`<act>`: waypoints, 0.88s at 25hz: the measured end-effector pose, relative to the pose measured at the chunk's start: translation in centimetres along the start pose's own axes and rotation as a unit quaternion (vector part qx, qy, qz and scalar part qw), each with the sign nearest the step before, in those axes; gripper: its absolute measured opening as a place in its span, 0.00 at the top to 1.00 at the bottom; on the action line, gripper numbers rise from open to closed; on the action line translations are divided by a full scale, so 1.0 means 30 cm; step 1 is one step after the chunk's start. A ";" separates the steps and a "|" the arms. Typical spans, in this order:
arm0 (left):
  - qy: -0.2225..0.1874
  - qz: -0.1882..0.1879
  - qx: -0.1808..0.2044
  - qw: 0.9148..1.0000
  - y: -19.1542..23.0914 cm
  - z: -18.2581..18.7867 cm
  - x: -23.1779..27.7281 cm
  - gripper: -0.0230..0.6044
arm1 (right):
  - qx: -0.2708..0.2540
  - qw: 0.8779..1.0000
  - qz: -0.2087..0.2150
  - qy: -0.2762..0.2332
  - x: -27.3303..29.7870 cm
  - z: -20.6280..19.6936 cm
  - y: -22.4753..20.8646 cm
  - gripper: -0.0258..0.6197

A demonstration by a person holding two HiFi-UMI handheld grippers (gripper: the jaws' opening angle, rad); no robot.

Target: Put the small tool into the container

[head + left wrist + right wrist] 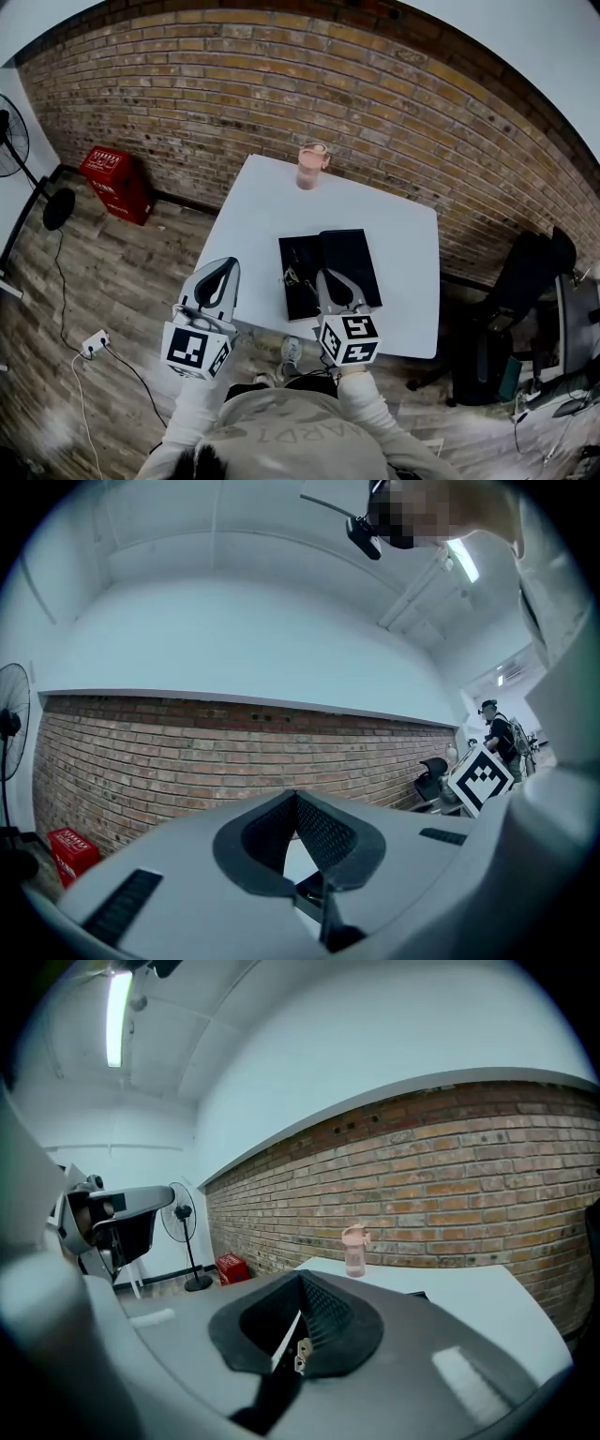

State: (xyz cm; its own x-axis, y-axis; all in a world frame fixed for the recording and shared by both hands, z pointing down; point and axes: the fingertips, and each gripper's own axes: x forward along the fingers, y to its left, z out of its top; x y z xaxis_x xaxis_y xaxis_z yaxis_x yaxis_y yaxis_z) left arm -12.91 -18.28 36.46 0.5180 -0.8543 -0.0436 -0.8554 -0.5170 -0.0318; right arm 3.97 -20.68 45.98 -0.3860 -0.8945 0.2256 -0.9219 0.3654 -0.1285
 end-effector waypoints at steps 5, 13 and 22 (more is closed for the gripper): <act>-0.001 -0.001 0.000 1.000 -0.009 0.010 -0.003 0.96 | -0.013 1.000 0.002 -0.019 -0.032 0.052 0.011 0.94; -0.002 0.001 0.001 1.000 -0.018 0.018 -0.010 0.96 | -0.018 0.999 0.013 -0.047 -0.078 0.119 0.018 0.94; -0.005 0.004 0.003 1.000 -0.034 0.037 -0.017 0.96 | -0.025 0.997 0.019 -0.071 -0.129 0.185 0.016 0.94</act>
State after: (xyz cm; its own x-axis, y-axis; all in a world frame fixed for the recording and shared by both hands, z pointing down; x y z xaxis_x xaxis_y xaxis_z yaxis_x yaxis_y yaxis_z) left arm -12.30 -17.24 35.40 0.5120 -0.8573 -0.0545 -0.8590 -0.5107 -0.0367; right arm 5.20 -18.48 39.67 -0.4154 -0.9059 0.0827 -0.9086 0.4088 -0.0855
